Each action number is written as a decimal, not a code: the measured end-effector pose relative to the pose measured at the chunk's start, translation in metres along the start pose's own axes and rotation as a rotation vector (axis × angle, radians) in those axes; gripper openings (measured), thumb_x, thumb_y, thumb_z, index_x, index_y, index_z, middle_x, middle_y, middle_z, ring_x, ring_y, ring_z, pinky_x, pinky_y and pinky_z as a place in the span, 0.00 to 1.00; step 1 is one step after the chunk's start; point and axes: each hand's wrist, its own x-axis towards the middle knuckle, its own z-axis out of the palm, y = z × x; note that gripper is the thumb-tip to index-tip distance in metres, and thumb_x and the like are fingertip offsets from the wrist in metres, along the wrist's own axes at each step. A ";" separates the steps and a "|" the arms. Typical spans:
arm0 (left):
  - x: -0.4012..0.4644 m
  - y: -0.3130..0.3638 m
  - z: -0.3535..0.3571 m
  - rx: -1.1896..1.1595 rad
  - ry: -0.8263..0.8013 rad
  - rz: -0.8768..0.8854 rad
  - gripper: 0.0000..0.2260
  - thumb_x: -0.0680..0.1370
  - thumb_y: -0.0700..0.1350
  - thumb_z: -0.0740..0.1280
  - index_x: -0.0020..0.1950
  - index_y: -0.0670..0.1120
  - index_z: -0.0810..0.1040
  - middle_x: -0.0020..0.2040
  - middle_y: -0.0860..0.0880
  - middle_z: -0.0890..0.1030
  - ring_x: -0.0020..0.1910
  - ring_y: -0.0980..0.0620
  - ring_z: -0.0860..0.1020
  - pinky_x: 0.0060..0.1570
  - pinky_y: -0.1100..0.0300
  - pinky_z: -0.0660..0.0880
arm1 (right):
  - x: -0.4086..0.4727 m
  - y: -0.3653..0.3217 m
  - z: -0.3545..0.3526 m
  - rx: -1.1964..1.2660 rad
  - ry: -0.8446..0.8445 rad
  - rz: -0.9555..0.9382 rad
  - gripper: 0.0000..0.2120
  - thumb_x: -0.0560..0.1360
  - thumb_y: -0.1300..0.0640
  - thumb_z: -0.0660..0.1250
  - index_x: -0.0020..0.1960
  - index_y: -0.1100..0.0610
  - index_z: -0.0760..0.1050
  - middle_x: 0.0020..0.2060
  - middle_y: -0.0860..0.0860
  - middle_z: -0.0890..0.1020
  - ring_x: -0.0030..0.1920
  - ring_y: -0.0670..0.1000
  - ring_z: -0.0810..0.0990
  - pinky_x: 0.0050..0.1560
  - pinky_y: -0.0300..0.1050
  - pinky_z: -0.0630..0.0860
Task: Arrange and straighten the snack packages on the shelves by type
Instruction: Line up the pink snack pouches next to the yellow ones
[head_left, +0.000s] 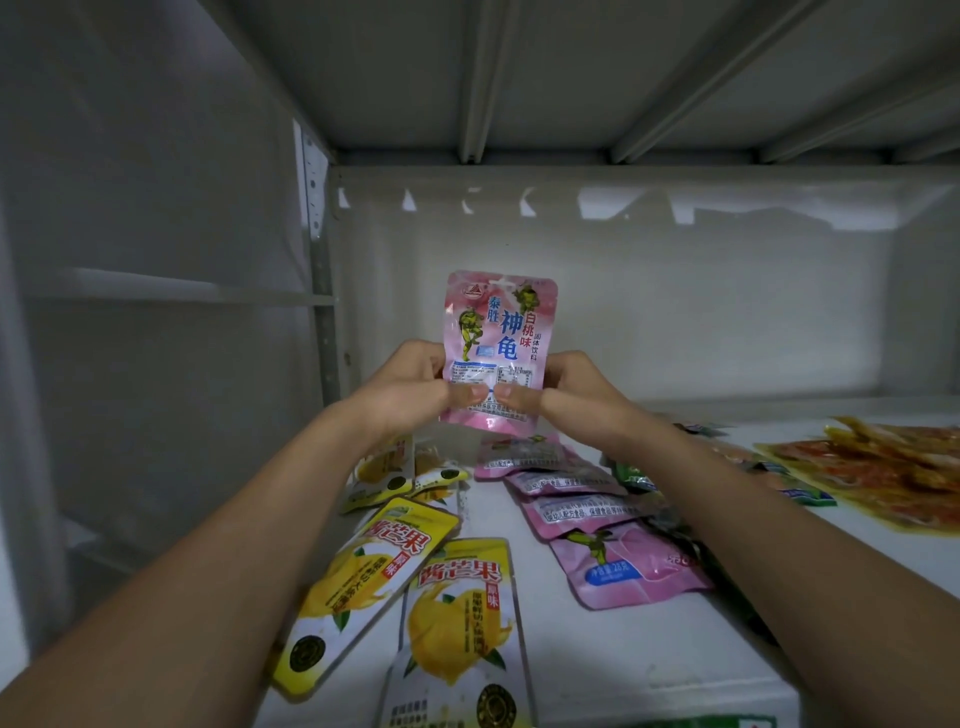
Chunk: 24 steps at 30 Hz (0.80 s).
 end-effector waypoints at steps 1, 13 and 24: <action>0.000 0.001 0.000 0.019 0.004 0.008 0.06 0.80 0.37 0.73 0.45 0.46 0.83 0.33 0.57 0.85 0.34 0.60 0.81 0.39 0.66 0.77 | 0.000 0.000 0.000 0.032 0.005 0.001 0.07 0.79 0.59 0.74 0.57 0.55 0.84 0.52 0.50 0.88 0.53 0.50 0.87 0.57 0.49 0.83; -0.004 0.002 -0.001 -0.041 0.061 0.058 0.12 0.76 0.37 0.76 0.59 0.42 0.85 0.52 0.48 0.89 0.50 0.49 0.87 0.52 0.55 0.83 | 0.005 -0.002 -0.008 0.144 0.072 -0.036 0.03 0.79 0.59 0.73 0.49 0.52 0.84 0.37 0.41 0.87 0.35 0.37 0.82 0.36 0.28 0.75; -0.003 0.002 0.000 -0.088 0.021 -0.005 0.06 0.77 0.41 0.76 0.53 0.46 0.86 0.47 0.51 0.89 0.45 0.55 0.86 0.43 0.64 0.81 | 0.006 0.002 -0.010 0.179 0.054 -0.031 0.08 0.75 0.58 0.76 0.47 0.64 0.84 0.38 0.52 0.85 0.37 0.47 0.81 0.41 0.36 0.78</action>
